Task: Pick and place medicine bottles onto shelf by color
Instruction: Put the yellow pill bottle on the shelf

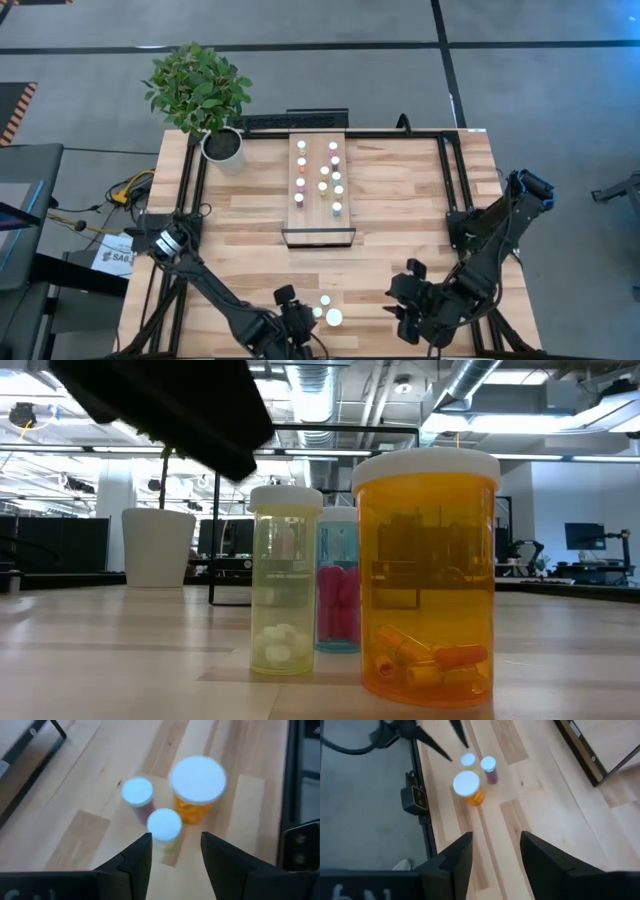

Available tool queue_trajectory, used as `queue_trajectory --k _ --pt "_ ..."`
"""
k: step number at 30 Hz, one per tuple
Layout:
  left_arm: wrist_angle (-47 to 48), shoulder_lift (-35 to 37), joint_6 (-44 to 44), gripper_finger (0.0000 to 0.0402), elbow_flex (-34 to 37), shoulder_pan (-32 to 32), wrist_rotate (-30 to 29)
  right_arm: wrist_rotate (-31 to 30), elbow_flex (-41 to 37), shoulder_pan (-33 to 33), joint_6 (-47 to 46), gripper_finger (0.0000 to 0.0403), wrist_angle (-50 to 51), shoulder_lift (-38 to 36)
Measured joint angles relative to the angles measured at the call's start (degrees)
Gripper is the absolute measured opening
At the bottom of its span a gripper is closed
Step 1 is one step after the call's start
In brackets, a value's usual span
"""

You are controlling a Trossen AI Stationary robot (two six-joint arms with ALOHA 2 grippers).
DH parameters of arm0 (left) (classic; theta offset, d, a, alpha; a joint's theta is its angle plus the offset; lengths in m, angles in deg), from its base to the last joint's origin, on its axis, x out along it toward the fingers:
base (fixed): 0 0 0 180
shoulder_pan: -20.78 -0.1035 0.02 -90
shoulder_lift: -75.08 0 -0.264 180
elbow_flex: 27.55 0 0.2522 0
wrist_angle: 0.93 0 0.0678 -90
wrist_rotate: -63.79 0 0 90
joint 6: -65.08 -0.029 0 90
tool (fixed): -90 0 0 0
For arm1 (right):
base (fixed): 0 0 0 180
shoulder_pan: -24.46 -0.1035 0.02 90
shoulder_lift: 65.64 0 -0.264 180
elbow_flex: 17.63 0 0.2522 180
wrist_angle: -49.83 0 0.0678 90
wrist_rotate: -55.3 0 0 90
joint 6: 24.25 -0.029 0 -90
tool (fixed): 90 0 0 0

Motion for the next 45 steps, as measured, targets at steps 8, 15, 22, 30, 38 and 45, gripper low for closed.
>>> queue_trajectory --k 8,15,22,30,38,45 --pt "0.2 0.0 -5.2 0.0158 0.0 -3.7 6.1 -0.2 0.0 0.5 -0.2 0.0184 0.1 0.0" --pt "0.2 0.0 -7.3 0.0158 0.0 -5.0 8.6 -0.1 0.0 0.4 -0.2 0.0185 0.1 0.0" --pt "0.1 0.0 -7.4 0.0158 0.0 -5.8 9.2 0.0 0.0 0.5 -0.2 0.018 1.2 0.0" --pt "0.0 0.0 -7.5 0.0158 0.0 -6.2 11.7 0.0 0.0 0.5 -0.2 0.0179 1.4 0.0" --pt "0.1 0.0 -7.5 0.0156 0.0 -6.3 12.5 0.0 0.0 0.5 -0.2 0.0179 2.6 0.0" --pt "0.0 0.0 -7.5 0.0111 0.0 -6.4 12.6 0.0 0.0 0.5 -0.2 0.0179 2.9 0.0"
